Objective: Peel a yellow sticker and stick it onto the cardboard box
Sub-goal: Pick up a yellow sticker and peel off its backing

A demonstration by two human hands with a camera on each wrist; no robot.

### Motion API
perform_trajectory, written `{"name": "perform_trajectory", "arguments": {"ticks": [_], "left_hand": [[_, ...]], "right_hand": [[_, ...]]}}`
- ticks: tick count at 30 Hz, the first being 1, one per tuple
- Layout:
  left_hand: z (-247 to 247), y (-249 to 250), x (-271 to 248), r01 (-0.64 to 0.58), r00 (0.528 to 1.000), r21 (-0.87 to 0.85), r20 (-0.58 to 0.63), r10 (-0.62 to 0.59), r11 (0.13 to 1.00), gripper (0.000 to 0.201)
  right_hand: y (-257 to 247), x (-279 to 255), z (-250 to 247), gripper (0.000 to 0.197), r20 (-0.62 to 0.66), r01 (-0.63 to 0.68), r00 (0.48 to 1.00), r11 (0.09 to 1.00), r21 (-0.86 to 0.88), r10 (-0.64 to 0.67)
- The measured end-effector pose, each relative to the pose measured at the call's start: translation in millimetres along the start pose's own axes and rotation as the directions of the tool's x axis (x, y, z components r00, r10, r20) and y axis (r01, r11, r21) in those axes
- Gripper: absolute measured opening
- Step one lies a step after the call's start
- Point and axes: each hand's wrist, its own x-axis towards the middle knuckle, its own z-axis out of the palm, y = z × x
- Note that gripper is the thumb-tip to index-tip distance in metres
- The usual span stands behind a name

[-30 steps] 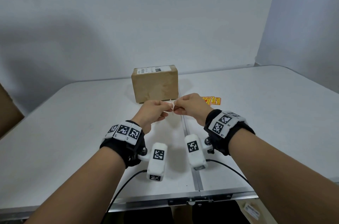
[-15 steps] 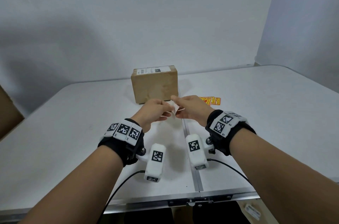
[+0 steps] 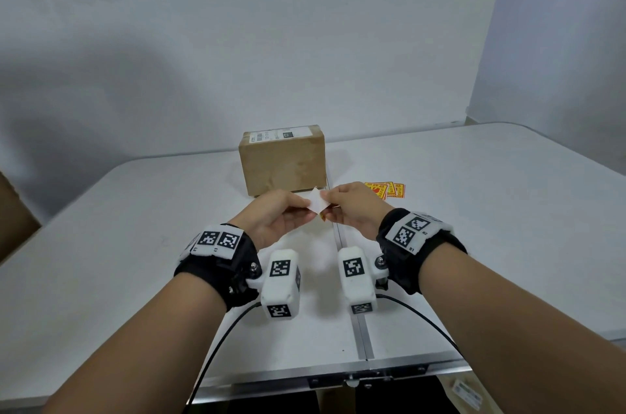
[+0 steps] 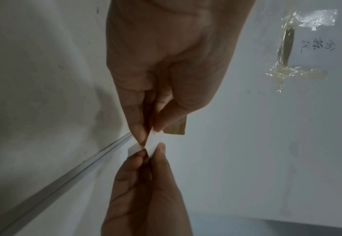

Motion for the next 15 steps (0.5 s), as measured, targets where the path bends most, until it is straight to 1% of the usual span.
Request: {"name": "perform_trajectory", "arguments": {"ticks": [2, 4, 6, 8, 10, 13, 15], "left_hand": [[2.2, -0.4, 1.2, -0.017, 1.0, 0.027, 0.012, 0.016, 0.999, 0.016], [4.4, -1.1, 3.4, -0.048, 0.999, 0.132, 0.031, 0.044, 0.99, 0.015], [6.4, -2.1, 6.6, -0.089, 0.996, 0.267, 0.039, 0.081, 0.96, 0.019], [8.5, -3.5, 9.4, -0.143, 0.989, 0.355, 0.027, 0.143, 0.924, 0.022], [8.7, -5.9, 13.8, -0.186, 0.98, 0.367, 0.001, 0.2, 0.911, 0.022], [8.4, -9.0, 15.6, -0.199, 0.977, 0.329, -0.01, 0.214, 0.923, 0.02], [9.1, -10.3, 15.0, -0.209, 0.974, 0.336, -0.012, 0.226, 0.918, 0.019]], "right_hand": [[-0.7, 0.0, 0.9, 0.017, -0.015, -0.003, 1.0, 1.0, 0.029, 0.004], [-1.1, 1.1, 1.2, 0.019, -0.022, 0.004, 1.0, 1.0, 0.008, -0.004], [-2.5, 1.4, 2.2, 0.018, -0.015, 0.018, 1.0, 0.999, -0.034, -0.019], [-3.9, 1.3, 3.5, 0.015, -0.012, 0.023, 1.0, 0.998, -0.062, -0.024], [-4.0, 1.8, 3.5, 0.021, -0.022, 0.018, 1.0, 0.998, -0.061, -0.02], [-3.7, 1.2, 2.2, 0.029, -0.03, -0.002, 1.0, 0.999, -0.041, 0.0], [-3.7, -0.7, 1.9, 0.031, -0.022, -0.011, 1.0, 1.0, -0.024, 0.011]]}}
